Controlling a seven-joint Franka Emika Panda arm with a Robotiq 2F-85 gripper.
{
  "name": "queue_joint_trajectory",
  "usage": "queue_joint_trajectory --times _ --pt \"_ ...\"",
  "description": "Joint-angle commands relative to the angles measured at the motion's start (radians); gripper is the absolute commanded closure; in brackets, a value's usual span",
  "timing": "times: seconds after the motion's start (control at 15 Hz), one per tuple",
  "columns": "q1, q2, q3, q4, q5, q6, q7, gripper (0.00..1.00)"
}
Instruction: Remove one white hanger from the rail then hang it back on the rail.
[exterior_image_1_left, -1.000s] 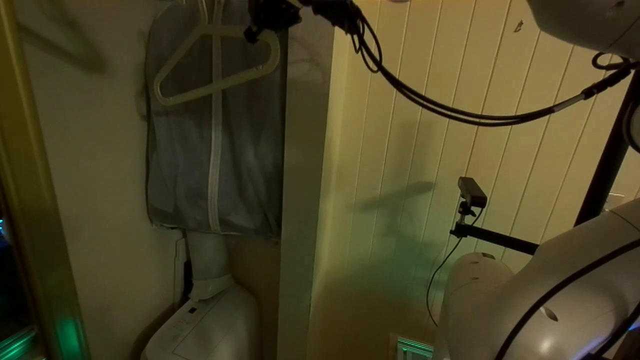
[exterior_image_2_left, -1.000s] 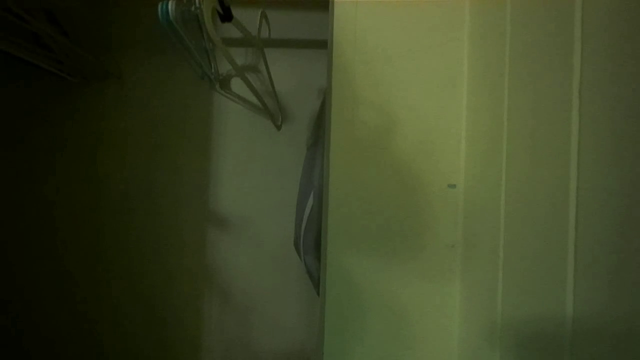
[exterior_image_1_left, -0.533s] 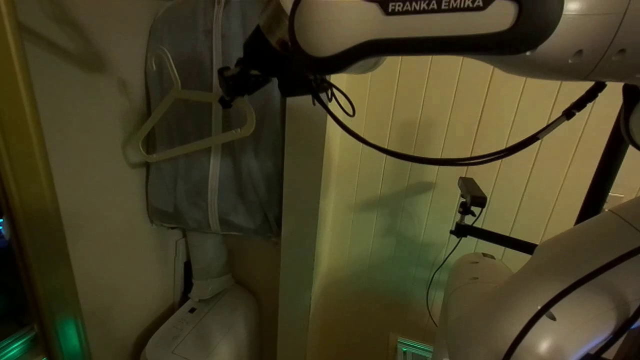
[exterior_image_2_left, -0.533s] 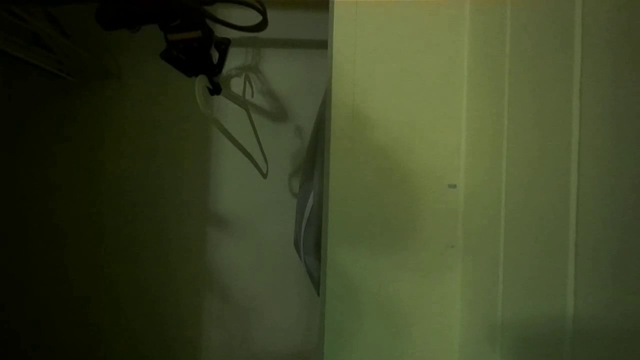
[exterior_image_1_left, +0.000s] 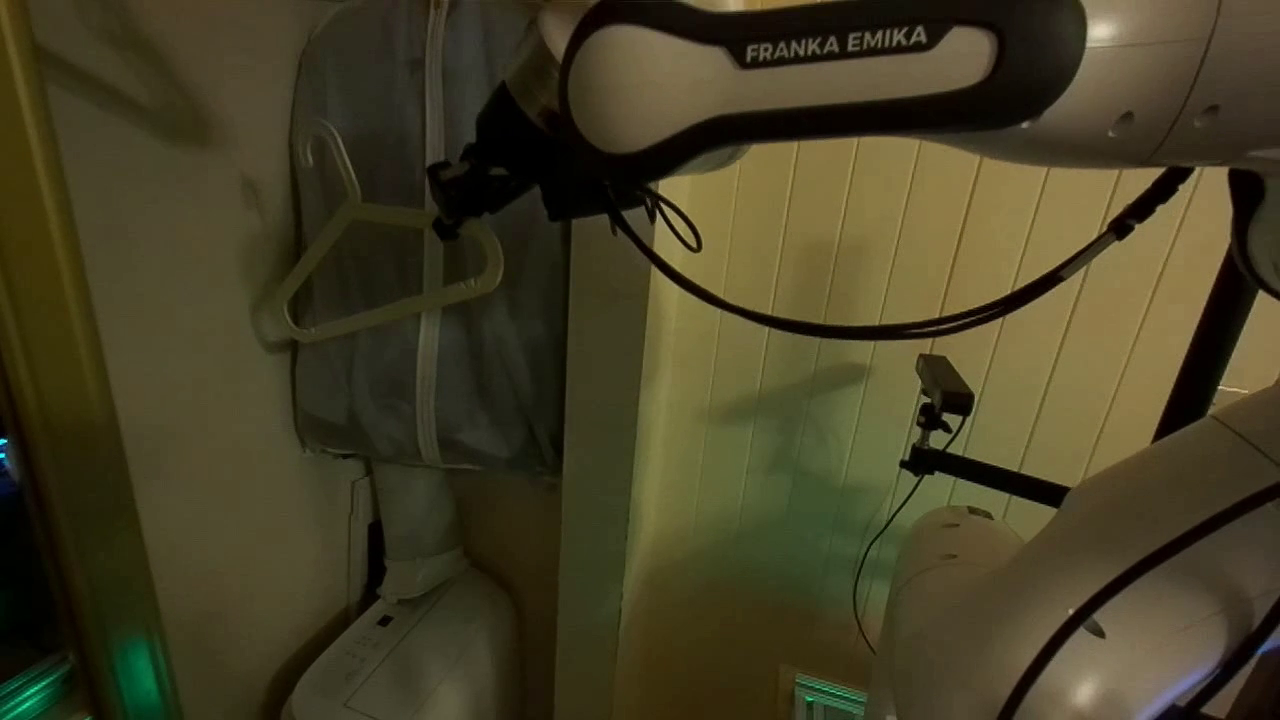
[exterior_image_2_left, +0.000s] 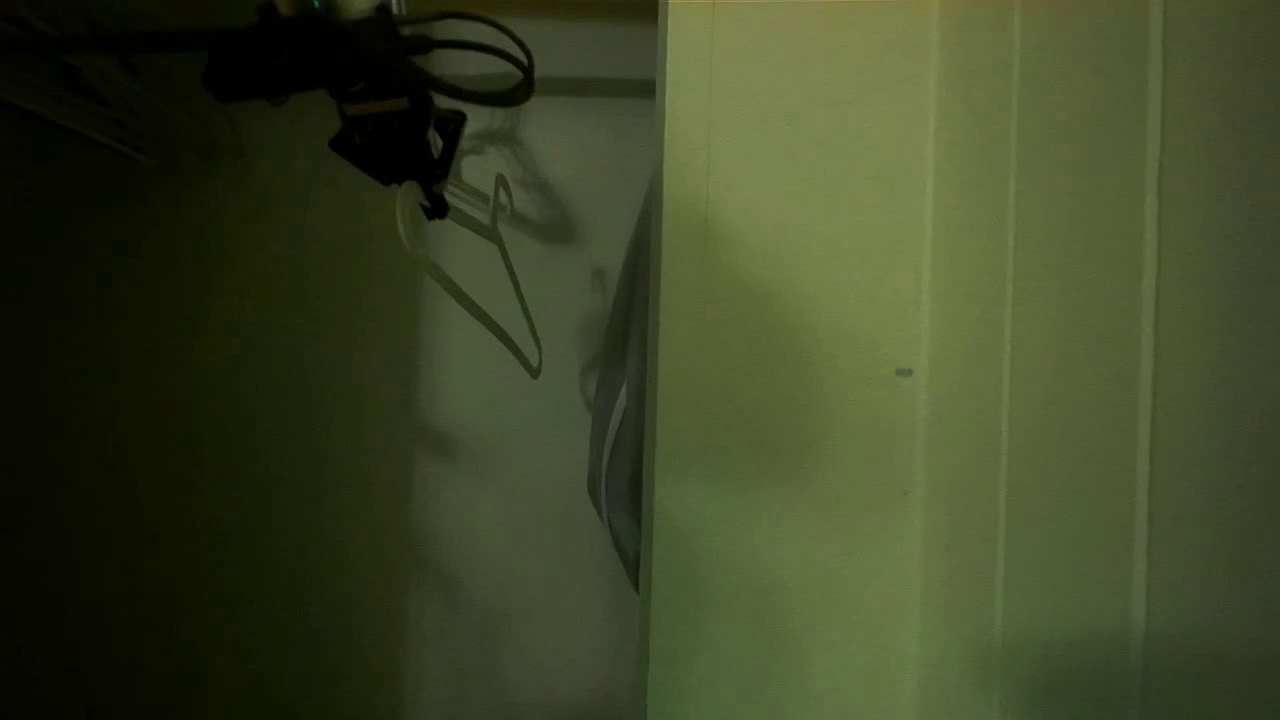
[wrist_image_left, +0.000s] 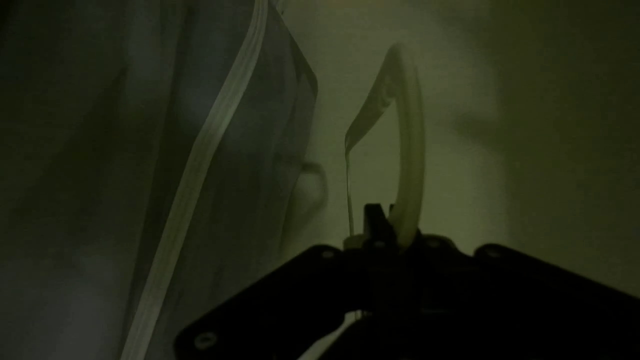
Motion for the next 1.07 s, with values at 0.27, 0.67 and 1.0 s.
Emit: queue_joint_trajectory --times 0.27,0.67,1.0 --pt "-0.024 0.121 0.026 -0.202 -0.050 0.047 0.061 0.98" --pt "0.026 0.209 -0.016 -0.264 0.009 0.081 0.034 0.94" --pt "0.044 0.275 -0.030 -0.277 0.023 0.138 0.024 0.99"
